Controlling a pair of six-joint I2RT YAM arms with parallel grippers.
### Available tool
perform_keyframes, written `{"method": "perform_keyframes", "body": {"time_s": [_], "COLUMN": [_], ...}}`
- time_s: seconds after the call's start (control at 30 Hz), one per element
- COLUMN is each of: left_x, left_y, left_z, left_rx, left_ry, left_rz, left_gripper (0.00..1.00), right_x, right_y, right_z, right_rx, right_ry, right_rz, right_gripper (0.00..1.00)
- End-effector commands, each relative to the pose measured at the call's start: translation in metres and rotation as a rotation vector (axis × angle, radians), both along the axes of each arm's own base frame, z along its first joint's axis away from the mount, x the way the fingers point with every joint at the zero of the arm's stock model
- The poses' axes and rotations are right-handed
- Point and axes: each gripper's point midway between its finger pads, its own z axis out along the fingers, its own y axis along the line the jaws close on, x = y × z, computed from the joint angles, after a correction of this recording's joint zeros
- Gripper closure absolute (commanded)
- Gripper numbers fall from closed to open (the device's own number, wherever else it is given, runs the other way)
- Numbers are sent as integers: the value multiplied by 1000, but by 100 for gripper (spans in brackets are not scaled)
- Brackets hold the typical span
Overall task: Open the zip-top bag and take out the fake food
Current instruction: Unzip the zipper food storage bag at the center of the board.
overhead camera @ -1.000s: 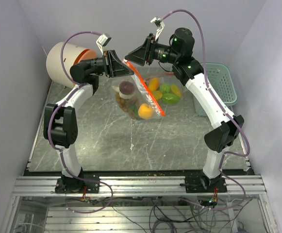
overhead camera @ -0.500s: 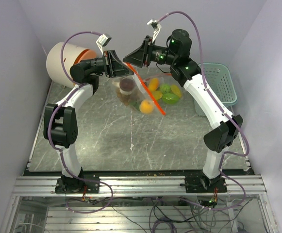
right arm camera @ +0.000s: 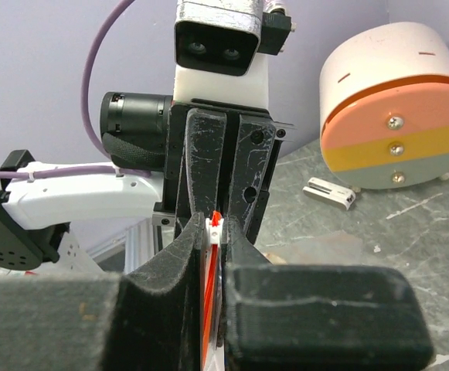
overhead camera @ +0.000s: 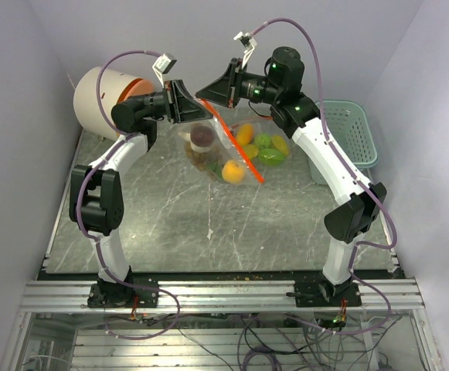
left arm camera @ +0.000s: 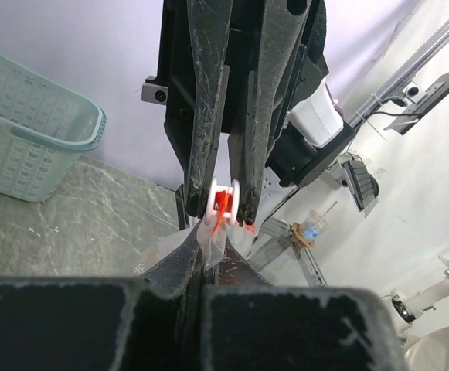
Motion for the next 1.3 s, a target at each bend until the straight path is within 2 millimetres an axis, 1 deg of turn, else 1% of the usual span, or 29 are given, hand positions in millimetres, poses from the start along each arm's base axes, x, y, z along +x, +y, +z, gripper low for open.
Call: {"method": "perform_keyframes", "body": {"time_s": [0.0,0.23,0.3,0.47,0.63,0.73,0.8,0.93,0.97,1.0,1.13,1.27], "left_x": [-6,10,17,37,65,81,89,95,95,96,99,97], "left_y": [18,39,45,70,106,121,130,137,138,138,139,140], "left_z": [21,37,39,42,46,42,40,37,37,36,28,28], "left_rx": [-131,-167,-176,-196,-238,-243,-245,-256,-256,-255,-237,-239], "left_ry": [-245,-264,-262,-245,-214,-183,-167,-145,-141,-138,-114,-112], "left_rz": [64,131,151,237,383,471,517,554,555,557,565,571], "left_gripper": [93,93,93,93,93,93,93,93,93,93,93,93], "right_x": [1,-3,-5,-12,-14,-15,-16,-22,-16,-15,-5,0], "right_y": [-3,-10,-13,-23,-39,-47,-54,-59,-67,-70,-76,-84], "right_z": [-5,-20,-21,-30,-46,-53,-54,-58,-61,-63,-74,-76], "right_rx": [-23,-56,-65,-99,-136,-167,-180,-195,-201,-211,-274,-328], "right_ry": [-6,9,6,4,17,22,19,18,22,23,17,-15], "right_rz": [-21,-47,-55,-73,-110,-134,-151,-159,-180,-189,-228,-266], "right_gripper": [100,100,100,100,100,100,100,100,100,100,100,100]}}
